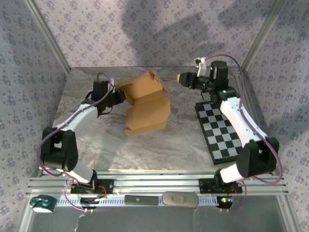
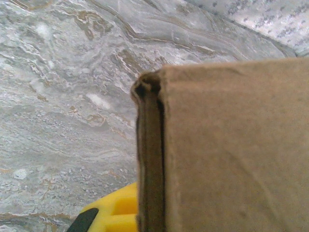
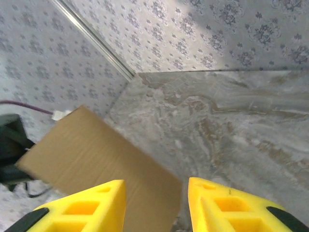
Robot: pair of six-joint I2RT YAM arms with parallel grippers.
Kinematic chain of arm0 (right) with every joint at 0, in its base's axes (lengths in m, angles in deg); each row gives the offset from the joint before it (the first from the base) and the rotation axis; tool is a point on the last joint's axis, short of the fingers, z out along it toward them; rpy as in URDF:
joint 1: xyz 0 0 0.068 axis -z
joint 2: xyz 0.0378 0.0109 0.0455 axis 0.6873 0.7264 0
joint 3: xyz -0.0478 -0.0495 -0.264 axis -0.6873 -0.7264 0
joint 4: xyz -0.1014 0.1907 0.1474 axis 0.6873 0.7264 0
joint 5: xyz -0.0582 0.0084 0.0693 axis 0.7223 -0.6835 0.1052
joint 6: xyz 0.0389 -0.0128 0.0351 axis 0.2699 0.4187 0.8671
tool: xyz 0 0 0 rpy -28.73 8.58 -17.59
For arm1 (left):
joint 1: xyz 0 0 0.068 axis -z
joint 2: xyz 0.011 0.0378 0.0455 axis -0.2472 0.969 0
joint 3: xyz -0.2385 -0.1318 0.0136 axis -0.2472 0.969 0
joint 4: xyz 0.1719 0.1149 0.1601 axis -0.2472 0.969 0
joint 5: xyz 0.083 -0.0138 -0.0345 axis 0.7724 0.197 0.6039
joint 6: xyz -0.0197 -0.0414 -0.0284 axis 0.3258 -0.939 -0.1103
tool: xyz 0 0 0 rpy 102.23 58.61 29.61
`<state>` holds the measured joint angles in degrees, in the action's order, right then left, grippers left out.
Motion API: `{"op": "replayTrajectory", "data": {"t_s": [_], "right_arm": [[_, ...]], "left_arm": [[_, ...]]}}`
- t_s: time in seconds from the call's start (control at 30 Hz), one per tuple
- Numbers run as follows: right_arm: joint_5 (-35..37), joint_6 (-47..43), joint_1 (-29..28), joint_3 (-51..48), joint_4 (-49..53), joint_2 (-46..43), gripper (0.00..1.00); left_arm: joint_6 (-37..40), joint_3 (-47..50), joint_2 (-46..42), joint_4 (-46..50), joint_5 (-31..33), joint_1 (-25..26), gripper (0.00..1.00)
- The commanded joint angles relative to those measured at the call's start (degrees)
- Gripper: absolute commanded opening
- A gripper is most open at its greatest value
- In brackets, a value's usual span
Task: Fold the paper box
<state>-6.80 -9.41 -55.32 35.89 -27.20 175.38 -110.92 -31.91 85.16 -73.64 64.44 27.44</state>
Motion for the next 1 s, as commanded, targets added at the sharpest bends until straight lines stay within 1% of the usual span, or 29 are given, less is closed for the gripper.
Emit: {"op": "replayTrajectory", "data": {"t_s": [0.0, 0.1, 0.17, 0.23, 0.37, 0.53, 0.6, 0.73, 0.97], "right_arm": [[-0.51, -12.52, -0.23, 4.94, 5.66, 5.54, 0.4], [-4.02, -17.9, -0.14, 8.06, 7.19, 10.52, 0.4], [-9.31, -19.9, 0.12, 9.85, 7.89, 12.57, 0.39], [-13.47, -22.39, -0.26, 11.12, 9.73, 13.35, 0.39], [-16.86, -26.84, -1.43, 10.47, 12.25, 11.51, 0.4], [-15.83, -25.53, -1.15, 5.65, 7.64, 6.79, 0.42], [-17.08, -25.64, -1.12, 4.8, 7.08, 5.75, 0.44], [-15.0, -30.42, -3.93, 5.82, 12.24, 6.11, 0.45], [-10.41, -31.1, -5.45, 5.14, 11.9, 6.55, 0.45]], "left_arm": [[1.75, -3.41, -0.95, 1.13, -4.61, -0.12, 0.0], [2.54, -5.03, 0.16, 2.22, -6.83, -0.12, 0.0], [3.12, -5.94, 0.88, 3.25, -7.86, -0.12, 0.0], [3.76, -6.89, 1.57, 4.35, -8.58, -0.12, 0.0], [5.04, -8.67, 3.42, 6.3, -10.0, -0.12, 0.0], [7.62, -11.35, 5.55, 10.69, -10.26, -0.12, 0.0], [8.57, -11.76, 5.99, 12.0, -10.11, -0.13, 0.0], [9.42, -11.58, 6.53, 12.22, -11.15, -0.03, 0.0], [10.85, -12.52, 7.05, 13.15, -12.8, 0.23, 0.0]]}}
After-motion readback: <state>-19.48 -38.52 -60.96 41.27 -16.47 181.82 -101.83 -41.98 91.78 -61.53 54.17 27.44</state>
